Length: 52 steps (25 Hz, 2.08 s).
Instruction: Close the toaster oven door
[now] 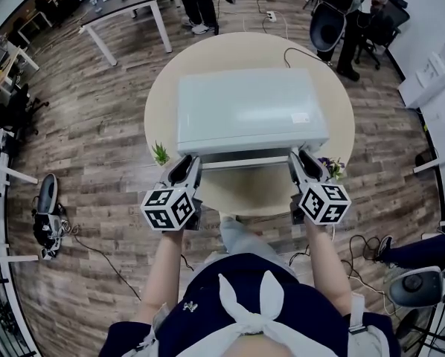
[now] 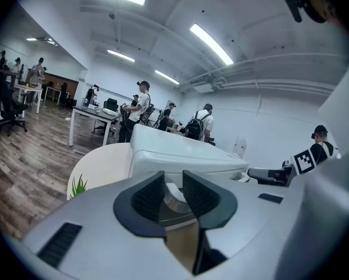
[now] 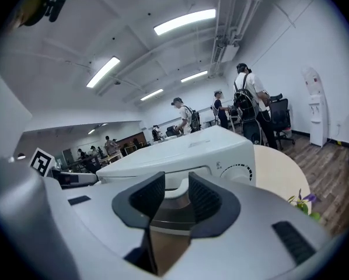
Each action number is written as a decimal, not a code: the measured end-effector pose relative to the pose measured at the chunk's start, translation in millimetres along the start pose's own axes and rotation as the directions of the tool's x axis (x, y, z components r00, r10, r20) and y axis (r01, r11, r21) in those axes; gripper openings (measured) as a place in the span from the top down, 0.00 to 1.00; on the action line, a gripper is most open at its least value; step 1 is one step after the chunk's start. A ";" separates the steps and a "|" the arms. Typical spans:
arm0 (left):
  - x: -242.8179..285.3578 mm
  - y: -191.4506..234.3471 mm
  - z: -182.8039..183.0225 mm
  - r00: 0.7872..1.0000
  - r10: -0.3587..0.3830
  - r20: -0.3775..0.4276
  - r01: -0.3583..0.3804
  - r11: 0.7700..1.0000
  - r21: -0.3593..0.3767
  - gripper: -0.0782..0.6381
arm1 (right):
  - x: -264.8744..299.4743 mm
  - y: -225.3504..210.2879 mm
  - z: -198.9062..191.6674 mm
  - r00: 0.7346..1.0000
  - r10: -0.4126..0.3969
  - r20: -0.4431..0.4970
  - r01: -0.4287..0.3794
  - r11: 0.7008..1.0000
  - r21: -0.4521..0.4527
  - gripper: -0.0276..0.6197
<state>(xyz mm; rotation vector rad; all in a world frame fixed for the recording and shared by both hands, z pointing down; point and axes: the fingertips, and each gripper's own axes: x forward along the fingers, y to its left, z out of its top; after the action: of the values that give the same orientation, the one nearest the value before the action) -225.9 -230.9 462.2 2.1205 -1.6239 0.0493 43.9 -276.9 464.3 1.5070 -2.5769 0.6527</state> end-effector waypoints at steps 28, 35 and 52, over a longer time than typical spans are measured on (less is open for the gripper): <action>-35.6 -86.4 -10.1 0.991 -0.119 0.062 0.103 0.972 0.213 0.84 | -37.0 89.6 -15.3 0.988 0.142 0.061 -0.128 0.973 -0.194 0.95; -40.2 -105.5 -16.2 0.987 -0.150 0.052 0.134 0.964 0.228 0.84 | -42.4 108.0 -24.9 0.983 0.181 0.018 -0.173 0.961 -0.218 0.95; -61.8 -120.0 -33.9 0.989 -0.142 0.038 0.128 0.961 0.247 0.84 | -66.9 123.4 -36.5 0.979 0.204 -0.007 -0.200 0.952 -0.231 0.95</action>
<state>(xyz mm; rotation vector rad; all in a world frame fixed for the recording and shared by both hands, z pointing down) -125.6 -139.0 433.1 2.4343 -1.5676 0.1548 -31.6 -155.7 439.3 1.1954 -2.7300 0.3405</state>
